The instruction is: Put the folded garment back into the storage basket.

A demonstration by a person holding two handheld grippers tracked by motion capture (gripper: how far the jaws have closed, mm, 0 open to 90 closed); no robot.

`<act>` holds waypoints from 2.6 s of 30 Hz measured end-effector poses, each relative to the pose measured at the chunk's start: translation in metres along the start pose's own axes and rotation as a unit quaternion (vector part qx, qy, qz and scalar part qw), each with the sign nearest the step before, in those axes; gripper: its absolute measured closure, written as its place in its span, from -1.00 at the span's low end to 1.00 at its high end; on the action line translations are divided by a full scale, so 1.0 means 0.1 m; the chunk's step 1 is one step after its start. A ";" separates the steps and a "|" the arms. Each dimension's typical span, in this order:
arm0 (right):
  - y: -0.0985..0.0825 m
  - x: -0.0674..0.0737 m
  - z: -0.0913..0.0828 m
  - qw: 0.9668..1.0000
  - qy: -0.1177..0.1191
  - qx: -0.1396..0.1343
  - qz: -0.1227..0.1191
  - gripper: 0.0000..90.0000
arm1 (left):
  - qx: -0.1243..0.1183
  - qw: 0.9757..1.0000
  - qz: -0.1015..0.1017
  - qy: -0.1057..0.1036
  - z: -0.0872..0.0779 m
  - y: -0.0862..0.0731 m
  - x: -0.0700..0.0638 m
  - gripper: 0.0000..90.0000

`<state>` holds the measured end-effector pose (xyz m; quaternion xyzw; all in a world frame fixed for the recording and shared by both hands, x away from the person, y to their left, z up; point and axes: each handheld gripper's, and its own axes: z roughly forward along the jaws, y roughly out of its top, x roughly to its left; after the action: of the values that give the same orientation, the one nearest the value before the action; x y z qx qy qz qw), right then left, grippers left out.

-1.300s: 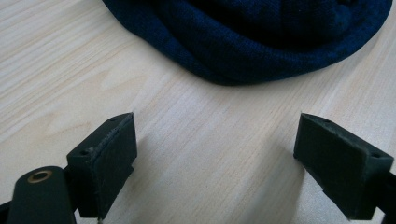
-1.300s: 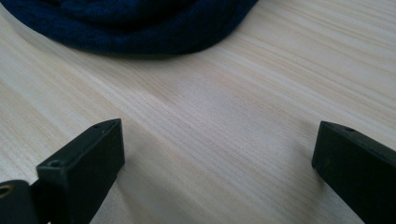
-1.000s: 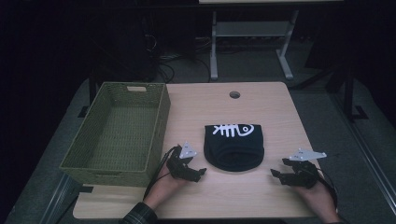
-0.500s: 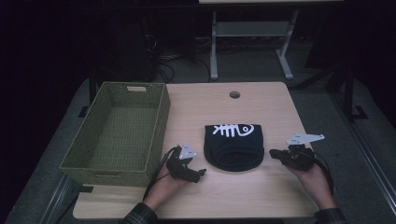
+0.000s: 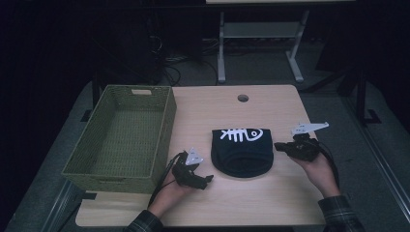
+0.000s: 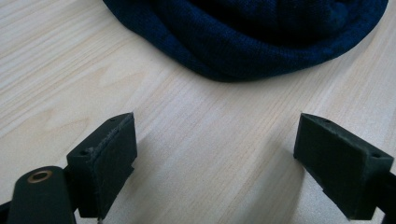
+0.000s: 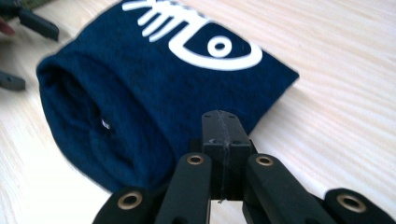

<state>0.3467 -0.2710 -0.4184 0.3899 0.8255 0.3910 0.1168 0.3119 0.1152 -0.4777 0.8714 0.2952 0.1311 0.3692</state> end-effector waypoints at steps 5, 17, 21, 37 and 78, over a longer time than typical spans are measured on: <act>0.12 -0.04 0.06 1.000 0.006 0.003 -0.001 1.00 | -0.001 1.000 -0.006 -0.001 0.00 0.00 -0.01 -0.73; 0.41 -0.21 0.22 1.000 0.000 0.004 0.006 1.00 | 0.002 1.000 -0.008 -0.002 0.00 0.00 -0.01 -0.73; 0.50 -0.28 0.32 1.000 -0.002 0.008 0.014 1.00 | 0.002 1.000 -0.008 -0.002 0.00 0.00 -0.01 -0.73; 0.70 -0.56 0.71 0.999 -0.012 0.016 0.034 1.00 | 0.003 1.000 -0.006 -0.004 0.00 0.00 -0.01 -0.73; 0.29 -0.48 0.64 0.997 0.024 0.068 0.007 1.00 | 0.028 1.000 -0.001 -0.003 -0.09 0.04 -0.06 -0.72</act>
<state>0.4265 -0.2595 -0.4455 0.3933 0.8501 0.3436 0.0674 0.3045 0.1142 -0.4682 0.8814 0.2987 0.1201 0.3456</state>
